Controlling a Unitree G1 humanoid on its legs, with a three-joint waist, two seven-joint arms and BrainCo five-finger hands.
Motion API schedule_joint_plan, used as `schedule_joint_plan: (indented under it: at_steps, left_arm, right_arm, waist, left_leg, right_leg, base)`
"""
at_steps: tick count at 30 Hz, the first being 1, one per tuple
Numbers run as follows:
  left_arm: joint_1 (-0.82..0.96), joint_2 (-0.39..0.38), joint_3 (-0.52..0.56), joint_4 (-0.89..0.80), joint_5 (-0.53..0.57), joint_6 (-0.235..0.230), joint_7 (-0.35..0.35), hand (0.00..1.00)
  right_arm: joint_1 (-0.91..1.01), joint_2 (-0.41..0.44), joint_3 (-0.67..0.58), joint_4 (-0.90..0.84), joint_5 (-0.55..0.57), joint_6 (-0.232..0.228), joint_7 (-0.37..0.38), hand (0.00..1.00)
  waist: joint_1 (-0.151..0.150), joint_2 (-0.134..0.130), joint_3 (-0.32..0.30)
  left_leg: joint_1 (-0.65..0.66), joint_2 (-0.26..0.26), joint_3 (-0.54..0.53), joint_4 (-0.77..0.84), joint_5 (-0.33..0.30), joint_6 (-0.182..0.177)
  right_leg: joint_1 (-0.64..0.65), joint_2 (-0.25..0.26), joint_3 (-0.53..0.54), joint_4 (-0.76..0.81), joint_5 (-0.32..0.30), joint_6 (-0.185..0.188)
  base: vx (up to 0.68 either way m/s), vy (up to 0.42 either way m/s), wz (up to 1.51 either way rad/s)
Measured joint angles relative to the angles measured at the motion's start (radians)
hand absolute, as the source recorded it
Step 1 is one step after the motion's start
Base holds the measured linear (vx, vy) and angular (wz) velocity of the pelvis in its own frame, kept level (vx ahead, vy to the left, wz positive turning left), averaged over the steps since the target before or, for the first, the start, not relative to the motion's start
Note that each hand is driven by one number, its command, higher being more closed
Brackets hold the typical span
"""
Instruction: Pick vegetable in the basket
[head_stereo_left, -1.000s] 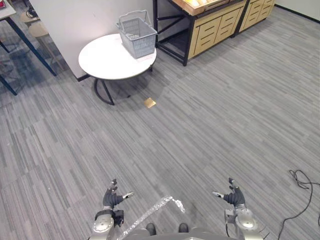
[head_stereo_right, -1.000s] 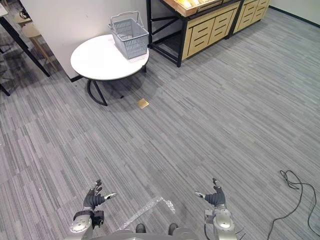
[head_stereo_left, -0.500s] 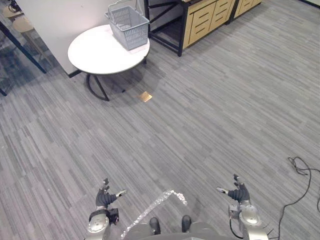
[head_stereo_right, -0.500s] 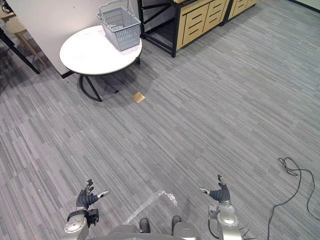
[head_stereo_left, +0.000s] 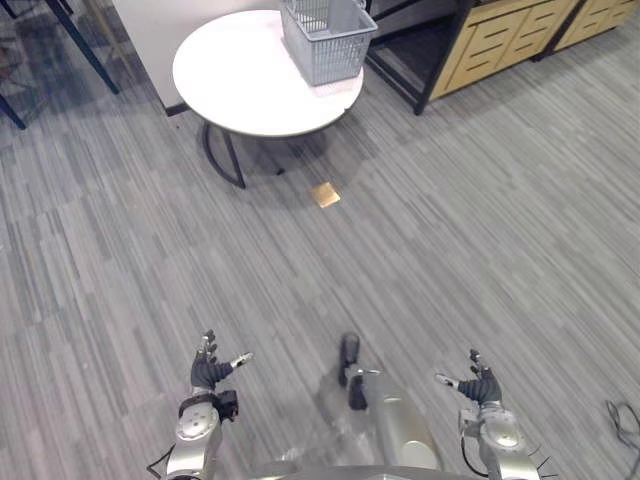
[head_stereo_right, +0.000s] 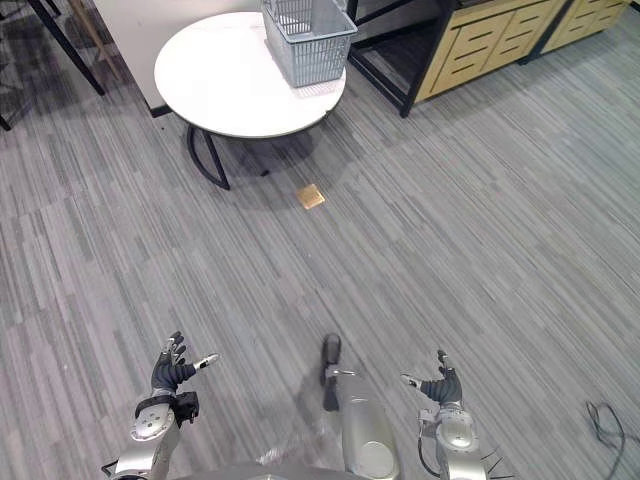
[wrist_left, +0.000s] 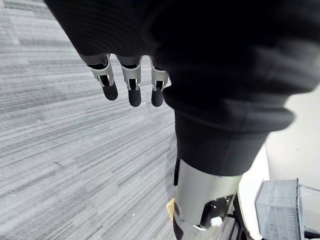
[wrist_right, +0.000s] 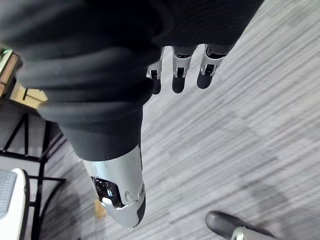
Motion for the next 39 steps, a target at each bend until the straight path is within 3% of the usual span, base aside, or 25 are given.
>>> schedule_joint_plan:
  at_steps: [1,2,5,7,10,11,12,13,14,15,17,18,19,20,22,24,26,27,29,30,31,33,35,37,39]
  left_arm:
    - [0.008,-0.009,0.002,-0.001,0.0,-0.001,0.0,0.0]
    - [0.026,-0.015,0.001,-0.009,0.001,-0.004,-0.003,0.0]
    - [0.05,-0.025,-0.001,-0.042,0.001,-0.004,-0.003,0.0]
    - [0.052,-0.03,-0.006,-0.045,0.0,-0.003,-0.006,0.0]
    - [0.082,-0.028,-0.008,-0.042,0.001,-0.001,-0.018,0.0]
    - [0.101,-0.031,-0.009,-0.042,0.0,-0.001,-0.018,0.0]
    - [0.113,-0.031,-0.01,-0.04,0.0,-0.001,-0.017,0.0]
    - [0.114,-0.029,-0.009,-0.033,0.0,0.0,-0.017,0.0]
    - [0.113,-0.023,-0.007,-0.026,0.001,0.0,-0.016,0.0]
    - [0.088,-0.022,-0.009,-0.026,0.001,-0.001,-0.016,0.0]
    - [0.076,-0.024,-0.02,-0.031,0.001,-0.002,-0.018,0.0]
    - [0.078,-0.021,-0.019,-0.029,0.001,-0.001,-0.017,0.0]
    - [0.082,-0.017,-0.02,-0.029,0.001,-0.001,-0.014,0.0]
    - [0.087,-0.008,-0.021,-0.027,0.001,0.0,-0.005,0.0]
    - [0.09,0.0,-0.025,-0.019,0.001,-0.001,0.009,0.0]
    - [0.086,0.012,-0.045,-0.012,0.0,-0.003,0.023,0.0]
    - [0.077,0.017,-0.047,0.002,0.0,-0.004,0.023,0.0]
    - [0.065,0.02,-0.052,0.027,0.0,-0.004,0.023,0.0]
    - [0.056,0.024,-0.067,0.058,0.003,-0.004,0.024,0.0]
    - [0.055,0.015,-0.095,0.095,0.007,-0.003,0.025,0.0]
    - [0.056,0.002,-0.104,0.108,0.009,-0.002,0.024,0.0]
    - [0.071,-0.008,-0.107,0.12,0.011,-0.004,0.021,0.0]
    - [0.07,-0.012,-0.107,0.123,0.011,-0.004,0.021,0.0]
    - [0.072,-0.015,-0.108,0.131,0.014,-0.005,0.016,0.0]
    - [0.083,-0.015,-0.109,0.141,0.022,-0.005,-0.001,0.0]
  right_arm:
    - [0.0,0.0,0.009,-0.014,-0.004,-0.001,0.001,0.0]
    - [0.001,0.007,0.028,-0.039,-0.004,-0.003,0.001,0.0]
    - [0.021,0.038,0.037,-0.126,-0.002,-0.018,-0.009,0.0]
    - [0.024,0.035,0.035,-0.133,0.005,-0.029,-0.009,0.0]
    - [0.011,0.028,0.034,-0.088,0.005,-0.025,-0.009,0.0]
    - [0.008,0.027,0.027,-0.071,0.005,-0.025,-0.01,0.0]
    - [0.016,0.02,0.027,-0.06,0.005,-0.024,-0.011,0.0]
    - [0.016,0.02,0.028,-0.057,0.005,-0.022,-0.012,0.0]
    - [0.026,0.029,0.034,-0.057,0.004,-0.019,-0.013,0.0]
    - [0.036,0.029,0.033,-0.058,0.002,-0.018,-0.013,0.0]
    - [0.028,0.031,0.036,-0.06,-0.007,-0.005,-0.014,0.0]
    - [0.018,0.036,0.041,-0.069,-0.018,-0.003,-0.014,0.0]
    - [-0.004,0.036,0.061,-0.087,-0.045,-0.002,-0.013,0.0]
    - [-0.027,0.035,0.084,-0.102,-0.066,-0.003,-0.014,0.0]
    - [-0.056,0.034,0.136,-0.147,-0.105,-0.007,-0.019,0.0]
    - [-0.09,0.033,0.188,-0.226,-0.135,-0.026,-0.031,0.0]
    - [-0.106,0.032,0.207,-0.281,-0.164,-0.048,-0.032,0.0]
    - [-0.119,0.023,0.214,-0.303,-0.178,-0.048,-0.034,0.0]
    - [-0.123,-0.001,0.223,-0.339,-0.202,-0.048,-0.049,0.0]
    - [-0.125,-0.037,0.237,-0.363,-0.222,-0.048,-0.053,0.0]
    - [-0.134,-0.05,0.246,-0.365,-0.23,-0.047,-0.053,0.0]
    - [-0.143,-0.077,0.251,-0.44,-0.277,-0.047,-0.053,0.0]
    - [-0.151,-0.08,0.252,-0.463,-0.319,-0.047,-0.06,0.0]
    - [-0.151,-0.088,0.254,-0.478,-0.356,-0.047,-0.079,0.0]
    - [-0.155,-0.118,0.255,-0.524,-0.384,-0.051,-0.098,0.0]
  waist:
    - [0.003,-0.001,0.003]
    - [0.002,0.003,0.008]
    - [0.034,-0.024,0.026]
    - [0.063,-0.034,0.033]
    - [0.089,-0.048,0.044]
    - [0.09,-0.048,0.043]
    - [0.092,-0.04,0.039]
    - [0.097,-0.033,0.031]
    - [0.109,-0.056,0.01]
    - [0.101,-0.076,0.004]
    - [0.1,-0.088,0.002]
    - [0.1,-0.098,0.002]
    - [0.09,-0.099,0.003]
    - [0.082,-0.098,0.004]
    - [0.084,-0.088,0.004]
    - [0.082,-0.065,0.006]
    - [0.07,-0.057,0.011]
    - [0.054,-0.052,0.014]
    - [0.055,-0.067,0.008]
    - [0.054,-0.048,0.013]
    - [0.061,-0.025,0.011]
    - [0.055,-0.013,0.007]
    - [0.057,-0.012,0.008]
    - [0.063,-0.012,0.01]
    - [0.069,-0.006,0.003]
  left_leg:
    - [-0.036,0.004,0.0,0.107,0.097,-0.006]
    - [-0.126,0.051,0.023,0.367,0.094,-0.002]
    - [-0.354,0.164,0.145,0.678,-0.007,0.137]
    - [-0.485,0.169,0.197,0.586,-0.052,0.177]
    - [-0.602,0.091,0.189,0.185,-0.065,0.165]
    - [-0.595,0.053,0.158,-0.031,-0.03,0.128]
    - [-0.597,0.041,0.128,-0.155,0.051,0.133]
    - [-0.596,0.037,0.121,-0.139,0.108,0.153]
    - [-0.608,0.006,0.123,-0.091,0.134,0.229]
    - [-0.612,-0.012,0.145,-0.049,0.087,0.255]
    - [-0.578,-0.037,0.177,-0.01,0.01,0.278]
    - [-0.536,-0.054,0.195,-0.012,-0.02,0.289]
    - [-0.465,-0.071,0.197,-0.023,-0.06,0.307]
    - [-0.406,-0.079,0.197,-0.037,-0.088,0.314]
    - [-0.282,-0.077,0.194,-0.092,-0.111,0.32]
    - [-0.17,-0.054,0.177,-0.178,-0.113,0.318]
    - [-0.127,-0.035,0.144,-0.203,-0.118,0.309]
    - [-0.105,-0.016,0.113,-0.21,-0.131,0.287]
    - [-0.068,-0.013,0.073,-0.209,-0.159,0.241]
    - [-0.031,0.0,0.031,-0.192,-0.192,0.193]
    - [-0.027,0.021,0.019,-0.182,-0.192,0.189]
    - [-0.066,0.036,-0.027,-0.087,-0.13,0.128]
    - [-0.134,0.056,-0.033,0.085,-0.053,0.092]
    - [-0.188,0.1,0.023,0.236,-0.065,0.1]
    - [-0.243,0.123,0.103,0.274,-0.088,0.141]
  right_leg:
    - [0.048,0.001,0.009,-0.017,-0.026,0.002]
    - [0.16,0.019,0.012,-0.063,-0.055,0.003]
    - [0.428,0.054,0.028,-0.228,-0.097,0.001]
    - [0.523,0.054,0.048,-0.298,-0.113,0.007]
    - [0.633,0.032,0.11,-0.348,-0.162,0.036]
    - [0.668,0.022,0.14,-0.365,-0.188,0.059]
    - [0.697,0.019,0.174,-0.366,-0.227,0.079]
    - [0.706,0.013,0.195,-0.357,-0.247,0.092]
    - [0.699,-0.02,0.229,-0.317,-0.288,0.121]
    - [0.676,-0.065,0.241,-0.251,-0.296,0.135]
    - [0.604,-0.099,0.254,-0.031,-0.291,0.168]
    - [0.558,-0.122,0.267,0.122,-0.259,0.222]
    - [0.478,-0.149,0.268,0.347,-0.17,0.278]
    - [0.43,-0.166,0.259,0.492,-0.193,0.25]
    - [0.348,-0.174,0.204,0.598,-0.251,0.165]
    - [0.241,-0.154,0.117,0.519,-0.301,0.154]
    - [0.147,-0.121,0.099,0.36,-0.296,0.164]
    - [0.111,-0.093,0.118,0.195,-0.254,0.188]
    - [0.109,-0.07,0.176,-0.082,-0.091,0.196]
    - [0.138,-0.061,0.178,-0.071,0.045,0.134]
    - [0.139,-0.046,0.171,-0.047,0.034,0.13]
    - [0.149,-0.064,0.121,0.03,-0.068,0.097]
    - [0.227,-0.069,0.082,-0.015,-0.095,0.082]
    - [0.36,-0.065,0.037,-0.116,-0.095,0.08]
    - [0.463,-0.064,0.0,-0.198,-0.097,0.077]
  base:
    - [0.75,-0.187,0.12]
    - [0.71,-0.17,0.11]
    - [0.64,-0.144,0.03]
    - [0.55,-0.077,-0.18]
    - [0.63,0.051,-0.6]
    - [0.53,0.147,-0.86]
    - [0.55,0.191,-0.92]
    - [0.58,0.254,-0.95]
    - [0.69,0.254,-0.59]
    - [0.82,0.287,-0.46]
    - [0.66,0.236,-0.2]
    - [0.59,0.229,-0.16]
    - [0.69,0.233,-0.12]
    - [0.55,0.155,-0.07]
    - [0.45,0.076,-0.17]
    - [0.48,0.002,0.06]
    - [0.52,-0.09,0.47]
    - [0.48,-0.149,0.78]
    - [0.5,-0.194,0.82]
    - [0.52,-0.21,0.46]
    - [0.6,-0.261,0.5]
    - [0.46,-0.239,0.51]
    - [0.4,-0.244,0.71]
    - [0.33,-0.201,0.67]
    - [0.28,-0.119,0.48]
